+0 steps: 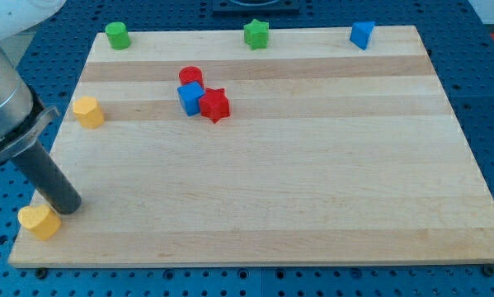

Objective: Push the yellow heart to the bottom left corner of the board

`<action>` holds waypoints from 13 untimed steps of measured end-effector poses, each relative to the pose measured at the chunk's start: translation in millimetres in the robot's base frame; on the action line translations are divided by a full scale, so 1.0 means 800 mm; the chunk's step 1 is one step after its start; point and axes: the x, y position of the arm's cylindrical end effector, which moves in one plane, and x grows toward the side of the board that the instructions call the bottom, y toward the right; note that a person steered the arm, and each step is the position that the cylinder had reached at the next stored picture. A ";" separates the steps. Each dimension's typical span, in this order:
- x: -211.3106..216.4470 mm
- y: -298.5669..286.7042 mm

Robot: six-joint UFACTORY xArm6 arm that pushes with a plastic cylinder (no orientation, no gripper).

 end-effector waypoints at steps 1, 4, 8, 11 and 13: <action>-0.031 0.000; -0.027 -0.073; 0.030 -0.073; 0.064 -0.073; 0.086 -0.071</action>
